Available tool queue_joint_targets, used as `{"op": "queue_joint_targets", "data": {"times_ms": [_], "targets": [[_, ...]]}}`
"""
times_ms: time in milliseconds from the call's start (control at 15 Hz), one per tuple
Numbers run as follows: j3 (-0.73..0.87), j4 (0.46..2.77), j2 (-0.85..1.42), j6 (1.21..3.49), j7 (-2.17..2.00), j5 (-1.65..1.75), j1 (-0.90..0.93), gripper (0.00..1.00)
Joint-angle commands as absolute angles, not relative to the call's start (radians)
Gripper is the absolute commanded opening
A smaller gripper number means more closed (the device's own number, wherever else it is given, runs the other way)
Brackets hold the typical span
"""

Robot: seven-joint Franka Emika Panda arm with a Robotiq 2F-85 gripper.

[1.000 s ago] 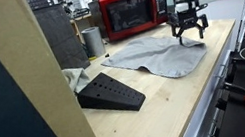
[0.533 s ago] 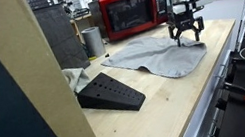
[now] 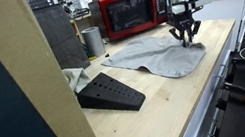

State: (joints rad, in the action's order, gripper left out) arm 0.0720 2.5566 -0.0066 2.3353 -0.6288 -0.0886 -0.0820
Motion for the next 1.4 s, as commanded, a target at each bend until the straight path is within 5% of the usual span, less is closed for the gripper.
{"op": "queue_joint_targets", "data": {"times_ms": [0,400,1200,1333], "targets": [[0.067,2.537,-0.007,2.307,-0.613,-0.097,-0.074,0.0],[0.061,2.566,-0.052,2.321,-0.604,-0.088,-0.067,0.05],[0.053,2.638,-0.156,2.422,-0.54,-0.092,-0.09,0.93],[0.043,2.62,-0.137,2.446,-0.532,-0.094,-0.082,1.0]]}}
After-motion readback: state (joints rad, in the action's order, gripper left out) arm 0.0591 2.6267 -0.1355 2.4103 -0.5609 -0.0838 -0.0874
